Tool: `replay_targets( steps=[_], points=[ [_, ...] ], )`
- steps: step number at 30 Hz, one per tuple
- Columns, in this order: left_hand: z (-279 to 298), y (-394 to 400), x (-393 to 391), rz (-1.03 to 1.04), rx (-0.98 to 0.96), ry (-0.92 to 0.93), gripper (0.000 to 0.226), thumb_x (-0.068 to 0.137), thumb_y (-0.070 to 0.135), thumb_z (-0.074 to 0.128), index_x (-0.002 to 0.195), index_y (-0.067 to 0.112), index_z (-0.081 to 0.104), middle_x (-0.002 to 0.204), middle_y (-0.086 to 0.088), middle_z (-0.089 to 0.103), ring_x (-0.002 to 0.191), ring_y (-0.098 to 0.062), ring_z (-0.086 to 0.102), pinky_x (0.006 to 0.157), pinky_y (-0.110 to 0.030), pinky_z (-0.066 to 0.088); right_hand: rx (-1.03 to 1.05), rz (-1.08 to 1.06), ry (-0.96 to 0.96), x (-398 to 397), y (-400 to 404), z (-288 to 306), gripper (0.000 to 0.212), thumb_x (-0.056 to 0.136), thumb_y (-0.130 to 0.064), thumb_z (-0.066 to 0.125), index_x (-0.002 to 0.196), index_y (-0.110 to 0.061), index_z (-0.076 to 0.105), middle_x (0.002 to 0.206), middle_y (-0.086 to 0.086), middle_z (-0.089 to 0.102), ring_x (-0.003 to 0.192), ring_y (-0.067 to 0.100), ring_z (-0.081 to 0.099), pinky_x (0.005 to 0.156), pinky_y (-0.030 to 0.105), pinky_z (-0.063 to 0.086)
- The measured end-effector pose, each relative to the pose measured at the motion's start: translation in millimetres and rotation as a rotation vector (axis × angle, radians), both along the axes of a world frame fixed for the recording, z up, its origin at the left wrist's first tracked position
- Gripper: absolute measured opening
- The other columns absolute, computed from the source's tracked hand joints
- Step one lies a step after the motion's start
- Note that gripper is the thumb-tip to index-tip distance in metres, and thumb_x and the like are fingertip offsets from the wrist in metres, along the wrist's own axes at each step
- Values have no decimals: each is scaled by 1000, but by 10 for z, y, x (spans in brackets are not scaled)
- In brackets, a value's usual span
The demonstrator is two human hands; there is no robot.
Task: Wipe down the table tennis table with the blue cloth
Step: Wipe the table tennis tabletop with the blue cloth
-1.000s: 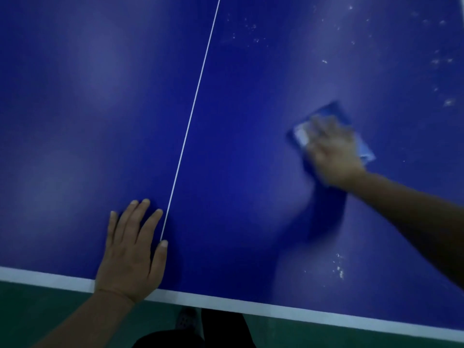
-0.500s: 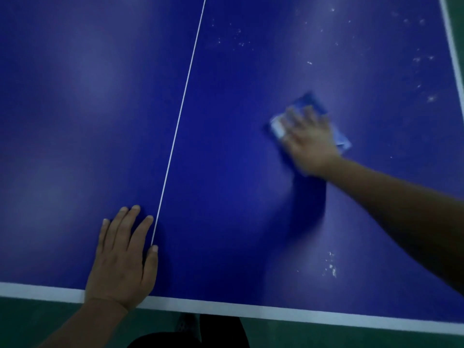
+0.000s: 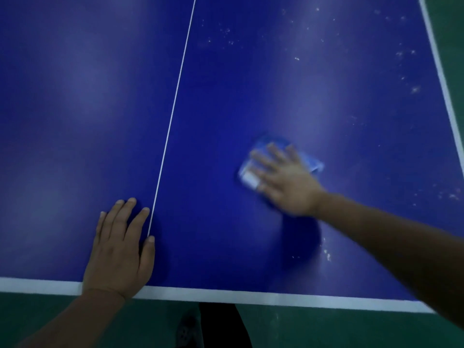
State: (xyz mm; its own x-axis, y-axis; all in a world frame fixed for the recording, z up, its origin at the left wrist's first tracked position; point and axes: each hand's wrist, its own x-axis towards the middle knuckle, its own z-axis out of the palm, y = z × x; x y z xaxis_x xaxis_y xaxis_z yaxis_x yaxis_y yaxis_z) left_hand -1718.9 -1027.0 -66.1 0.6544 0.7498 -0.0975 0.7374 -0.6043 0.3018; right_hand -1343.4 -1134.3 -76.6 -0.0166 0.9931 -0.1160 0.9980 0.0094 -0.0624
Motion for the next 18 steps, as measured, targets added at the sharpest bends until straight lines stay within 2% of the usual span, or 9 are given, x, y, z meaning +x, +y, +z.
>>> replay_targets(
  steps=[3,5,8,12,14,16,18],
  points=[
    [-27,1,-2,-4,14,-9,62,94,37,30,138,-2,51,152,-20,38,146,-35,27,122,-54,14,-57,-665,-12,694,-67,92,53,104,-47,22,157,-39,20,167,-3,13,153,32,6,119,62,9],
    [-42,-1,-21,-7,19,-24,63,95,39,29,139,0,50,154,-18,37,147,-32,25,123,-51,12,-74,-818,-44,661,-48,118,56,104,-39,27,158,-37,12,168,-3,4,153,34,0,118,64,6],
    [-66,-58,-116,-36,24,-30,65,96,42,27,144,3,46,158,-14,32,150,-28,19,124,-47,6,-38,-632,-84,-79,141,133,56,103,-39,27,158,-35,15,168,1,7,152,40,5,116,67,9],
    [-133,-236,-282,-49,101,-12,67,94,43,29,146,3,41,158,-17,28,150,-32,18,122,-52,6,-50,-58,81,-1427,-221,34,51,104,-52,24,154,-41,28,165,-6,21,152,35,12,118,62,1],
    [-148,-233,-276,-39,148,-40,67,94,43,30,146,2,41,156,-20,29,148,-36,19,122,-55,5,-79,169,90,-1578,-564,11,50,105,-54,24,154,-42,28,164,-8,24,152,33,14,119,60,1],
    [-161,-233,-265,-48,169,-36,67,94,44,29,146,2,39,156,-20,28,148,-36,18,122,-54,3,-66,180,24,-1269,-655,23,53,103,-55,21,154,-40,28,163,-6,27,151,34,18,118,58,5],
    [-175,-253,-288,-54,181,-28,66,95,43,28,146,3,39,155,-20,29,147,-36,18,122,-53,1,-68,-114,-58,-842,-588,10,59,100,-53,14,157,-38,19,166,-2,19,152,38,13,117,61,8]
  ],
)
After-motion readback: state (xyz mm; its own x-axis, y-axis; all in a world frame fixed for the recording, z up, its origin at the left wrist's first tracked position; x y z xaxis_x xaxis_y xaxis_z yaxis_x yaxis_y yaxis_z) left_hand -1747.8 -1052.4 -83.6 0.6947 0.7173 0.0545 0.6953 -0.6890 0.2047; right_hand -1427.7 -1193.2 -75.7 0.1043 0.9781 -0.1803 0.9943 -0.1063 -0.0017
